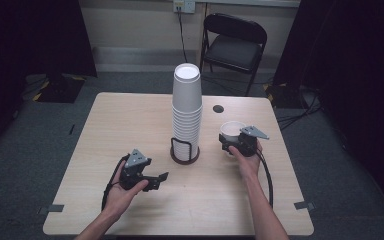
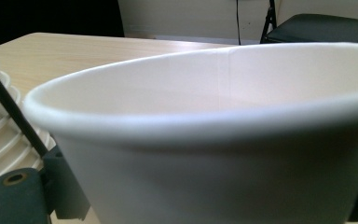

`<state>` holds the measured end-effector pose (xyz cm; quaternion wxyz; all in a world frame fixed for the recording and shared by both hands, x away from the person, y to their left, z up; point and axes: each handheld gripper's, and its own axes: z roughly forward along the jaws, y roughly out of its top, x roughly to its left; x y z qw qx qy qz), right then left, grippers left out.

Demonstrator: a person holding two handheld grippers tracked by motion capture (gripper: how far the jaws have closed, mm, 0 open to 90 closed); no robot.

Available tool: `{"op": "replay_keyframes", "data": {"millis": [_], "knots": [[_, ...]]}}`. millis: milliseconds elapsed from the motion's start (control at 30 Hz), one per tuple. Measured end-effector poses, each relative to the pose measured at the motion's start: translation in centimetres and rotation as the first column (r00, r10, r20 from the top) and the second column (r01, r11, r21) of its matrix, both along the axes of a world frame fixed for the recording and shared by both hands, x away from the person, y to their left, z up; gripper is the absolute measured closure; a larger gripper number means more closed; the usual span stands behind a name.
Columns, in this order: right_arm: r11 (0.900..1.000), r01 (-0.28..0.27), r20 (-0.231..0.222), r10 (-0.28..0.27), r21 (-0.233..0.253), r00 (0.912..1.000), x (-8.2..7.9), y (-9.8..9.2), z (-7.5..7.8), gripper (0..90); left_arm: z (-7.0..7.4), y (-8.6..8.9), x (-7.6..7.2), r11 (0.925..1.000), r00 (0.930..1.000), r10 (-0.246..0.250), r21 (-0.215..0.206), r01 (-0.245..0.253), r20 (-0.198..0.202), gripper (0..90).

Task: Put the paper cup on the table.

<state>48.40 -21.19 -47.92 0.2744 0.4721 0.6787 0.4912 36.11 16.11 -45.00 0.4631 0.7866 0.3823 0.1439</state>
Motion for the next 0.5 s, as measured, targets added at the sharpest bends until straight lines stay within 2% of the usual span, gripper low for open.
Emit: {"op": "replay_keyframes", "data": {"millis": [133,300,433,500], "knots": [[1.000,0.000,-0.011,0.000,-0.013,0.9999,-0.36,-0.33,0.06,10.7,0.00,0.02,-0.03,1.0000,1.0000,0.005,-0.008,-0.005,-0.005,16.2],[0.999,-0.002,-0.027,0.001,-0.054,0.9996,-0.80,-0.83,-0.20,11.7,0.14,0.23,0.07,0.9998,0.9998,0.004,-0.021,-0.004,-0.019,17.2],[0.998,-0.003,-0.046,0.000,-0.060,0.9990,-0.74,-1.11,-0.44,12.0,0.23,0.54,0.17,0.9993,0.9997,0.020,-0.030,-0.020,-0.012,17.2],[0.997,-0.006,-0.062,0.001,-0.078,0.9981,-0.69,-1.03,-0.39,12.3,0.23,0.69,0.26,0.9993,0.9996,0.025,-0.029,-0.025,-0.012,17.2]]}}
